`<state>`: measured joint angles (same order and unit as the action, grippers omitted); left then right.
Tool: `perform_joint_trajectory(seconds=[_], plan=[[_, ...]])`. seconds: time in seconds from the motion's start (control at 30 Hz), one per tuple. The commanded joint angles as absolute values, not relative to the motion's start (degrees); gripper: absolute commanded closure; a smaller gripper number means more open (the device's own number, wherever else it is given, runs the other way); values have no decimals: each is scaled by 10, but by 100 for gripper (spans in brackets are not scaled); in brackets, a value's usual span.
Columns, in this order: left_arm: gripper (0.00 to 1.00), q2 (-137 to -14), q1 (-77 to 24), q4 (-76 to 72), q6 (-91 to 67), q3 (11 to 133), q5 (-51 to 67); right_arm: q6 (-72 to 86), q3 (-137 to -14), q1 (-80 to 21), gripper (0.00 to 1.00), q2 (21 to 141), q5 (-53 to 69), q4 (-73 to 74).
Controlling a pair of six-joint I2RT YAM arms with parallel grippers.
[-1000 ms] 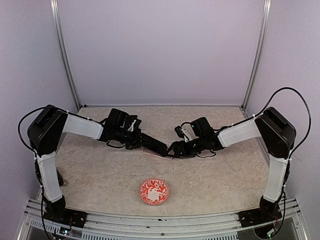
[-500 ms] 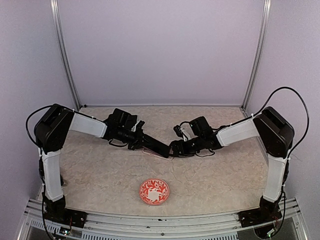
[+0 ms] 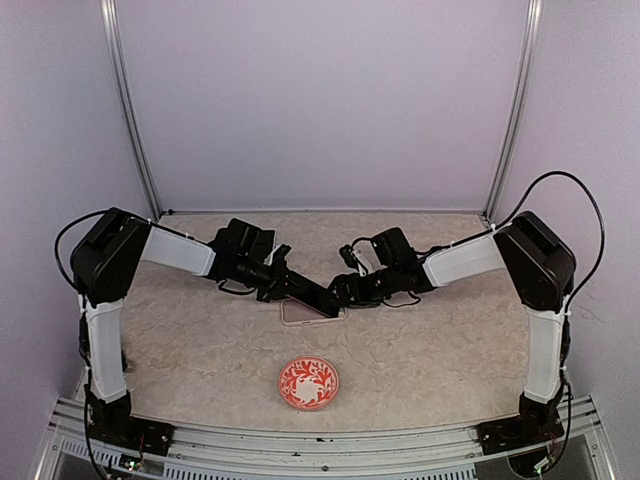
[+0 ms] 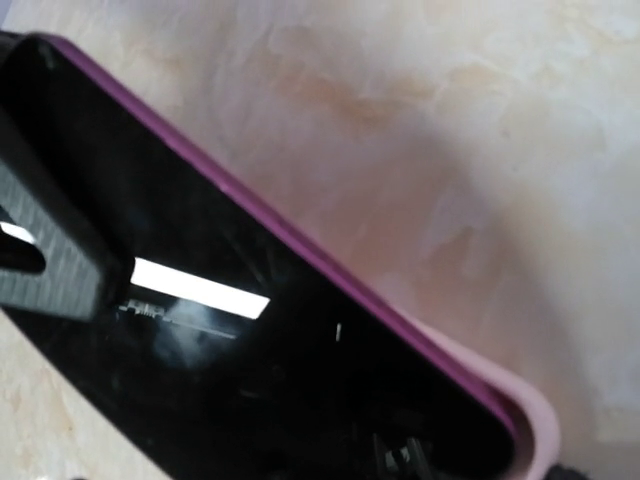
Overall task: Put the phone into the phone case
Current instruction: Install the phone into the phone case.
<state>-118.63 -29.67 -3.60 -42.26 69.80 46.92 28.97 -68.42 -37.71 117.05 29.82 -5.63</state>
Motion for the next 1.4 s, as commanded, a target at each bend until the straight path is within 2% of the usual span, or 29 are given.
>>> perform_joint_trajectory(seconds=[0.0,0.27,0.73,1.17,1.37], plan=[[100,-1164,-305,-44,-453,670,421,285,-688,-382,2,1180,296,-38],[100,-1110,-319,-129,-544,587,333,293,-639,-395,2,1136,264,-37],[100,-1109,-329,-214,-611,555,312,312,-586,-434,3,1118,288,-91],[100,-1117,-339,-239,-623,537,321,310,-604,-451,3,1130,290,-95],[100,-1154,-357,-247,-596,559,376,296,-621,-451,2,1146,283,-82]])
